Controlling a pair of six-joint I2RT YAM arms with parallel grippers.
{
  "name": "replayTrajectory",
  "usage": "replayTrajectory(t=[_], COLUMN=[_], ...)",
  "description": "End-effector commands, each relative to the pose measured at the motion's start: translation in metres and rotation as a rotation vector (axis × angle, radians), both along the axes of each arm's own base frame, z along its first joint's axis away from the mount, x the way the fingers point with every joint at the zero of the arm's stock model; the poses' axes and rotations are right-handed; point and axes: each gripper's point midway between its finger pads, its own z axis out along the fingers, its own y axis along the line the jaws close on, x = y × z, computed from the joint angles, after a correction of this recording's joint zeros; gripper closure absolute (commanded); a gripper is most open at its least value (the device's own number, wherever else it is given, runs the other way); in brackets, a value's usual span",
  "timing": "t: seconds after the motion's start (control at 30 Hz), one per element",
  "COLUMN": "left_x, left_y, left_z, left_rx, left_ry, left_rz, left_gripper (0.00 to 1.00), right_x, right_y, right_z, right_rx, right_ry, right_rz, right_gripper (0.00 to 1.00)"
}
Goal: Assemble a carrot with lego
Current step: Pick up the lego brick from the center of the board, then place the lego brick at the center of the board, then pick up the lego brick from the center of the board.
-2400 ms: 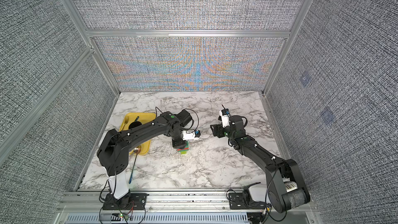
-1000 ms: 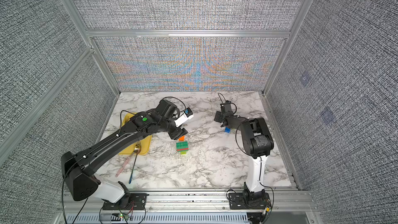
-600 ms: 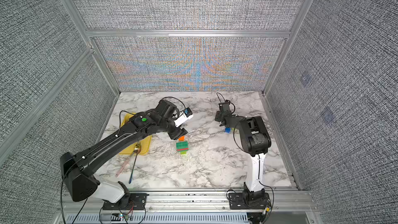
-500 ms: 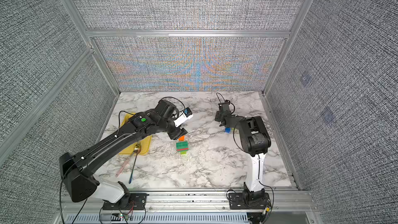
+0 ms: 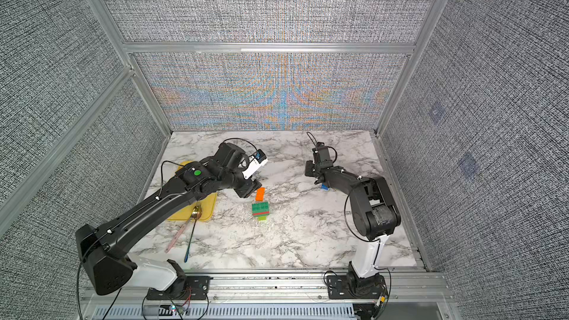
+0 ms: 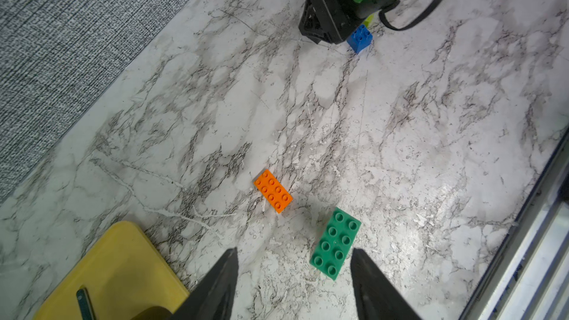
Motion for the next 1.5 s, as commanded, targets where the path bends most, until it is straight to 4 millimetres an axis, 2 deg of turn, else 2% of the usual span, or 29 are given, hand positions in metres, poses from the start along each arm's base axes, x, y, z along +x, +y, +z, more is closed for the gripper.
replayTrajectory(t=[0.0,0.13,0.27,0.53,0.77,0.97,1.13,1.3,1.4,1.47], left_x=[0.01,0.015,0.016,0.017,0.016,0.016,0.017,0.016,0.014,0.01], left_y=[0.011,0.023,0.028,0.033,0.036,0.036,0.037,0.04,0.046,0.055], left_z=[0.006,0.007,0.009,0.009,0.012,0.011,0.011,0.013,0.013,0.01], left_rx=[-0.03,-0.046,-0.053,-0.046,-0.046,-0.047,-0.049,-0.054,-0.072,-0.095], left_ry=[-0.025,-0.034,-0.043,-0.056,-0.068,-0.064,-0.066,-0.068,-0.058,-0.032], left_rz=[0.081,0.131,0.147,0.17,0.178,0.177,0.188,0.203,0.228,0.25], left_gripper=[0.38,0.38,0.38,0.38,0.38,0.38,0.38,0.38,0.38,0.38], right_x=[-0.033,-0.06,-0.073,-0.09,-0.1,-0.107,-0.108,-0.106,-0.104,-0.108], right_y=[0.041,0.074,0.088,0.087,0.082,0.081,0.078,0.078,0.08,0.088], right_z=[-0.008,-0.014,-0.029,-0.047,-0.051,-0.055,-0.059,-0.046,-0.018,0.009], right_rx=[-0.024,-0.07,-0.119,-0.165,-0.181,-0.185,-0.196,-0.19,-0.164,-0.137], right_ry=[0.04,0.03,0.035,0.052,0.076,0.097,0.108,0.068,-0.009,-0.09], right_rz=[0.174,0.254,0.288,0.309,0.324,0.328,0.32,0.317,0.362,0.446], right_gripper=[0.72,0.72,0.71,0.62,0.48,0.48,0.58,0.71,0.74,0.75])
